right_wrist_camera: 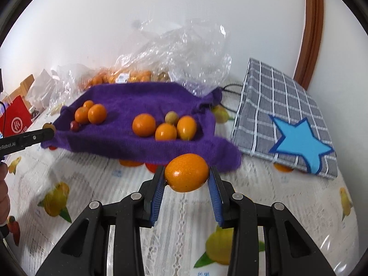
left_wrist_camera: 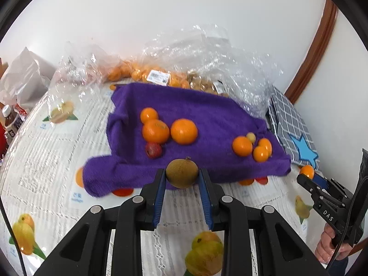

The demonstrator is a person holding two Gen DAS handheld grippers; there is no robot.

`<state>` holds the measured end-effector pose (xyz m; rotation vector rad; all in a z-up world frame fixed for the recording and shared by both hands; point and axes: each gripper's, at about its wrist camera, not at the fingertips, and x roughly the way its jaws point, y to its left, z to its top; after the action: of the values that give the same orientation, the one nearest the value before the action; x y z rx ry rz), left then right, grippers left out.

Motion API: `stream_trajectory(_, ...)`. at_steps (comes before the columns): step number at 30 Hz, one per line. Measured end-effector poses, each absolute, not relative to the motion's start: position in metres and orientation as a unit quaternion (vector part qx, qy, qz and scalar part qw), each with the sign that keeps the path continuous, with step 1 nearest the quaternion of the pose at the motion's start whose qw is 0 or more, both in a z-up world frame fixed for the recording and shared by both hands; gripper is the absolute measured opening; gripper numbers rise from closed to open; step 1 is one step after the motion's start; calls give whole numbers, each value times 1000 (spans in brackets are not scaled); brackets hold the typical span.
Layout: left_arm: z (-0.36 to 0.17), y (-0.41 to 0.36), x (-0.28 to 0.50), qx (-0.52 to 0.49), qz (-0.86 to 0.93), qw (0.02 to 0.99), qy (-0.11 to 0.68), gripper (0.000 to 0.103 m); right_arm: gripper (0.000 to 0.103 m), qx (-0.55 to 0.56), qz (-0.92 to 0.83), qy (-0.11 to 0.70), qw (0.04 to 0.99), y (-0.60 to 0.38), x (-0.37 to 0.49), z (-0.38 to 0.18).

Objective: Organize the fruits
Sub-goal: 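Carry the brown fruit onto the towel with the left tool while the right tool carries the orange there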

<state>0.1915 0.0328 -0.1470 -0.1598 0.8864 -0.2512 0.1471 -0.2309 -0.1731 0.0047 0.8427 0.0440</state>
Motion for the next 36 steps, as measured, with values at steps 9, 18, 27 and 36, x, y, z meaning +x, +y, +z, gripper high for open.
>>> stream_trajectory(9,-122,58,215,-86,-97,902,413,28,37,-4,20,393,919,-233,177,-146)
stream_trajectory(18,-120,63,247,-97,-94,901,413,28,37,13,31,399,917,-230,219,-141)
stream_trajectory(27,-146,50,271,-101,-115,887,436,28,37,40,45,425,903,-228,263,-164)
stream_trajectory(36,-161,54,273,-108,-123,878,450,28,37,49,81,459,883,-213,277,-196)
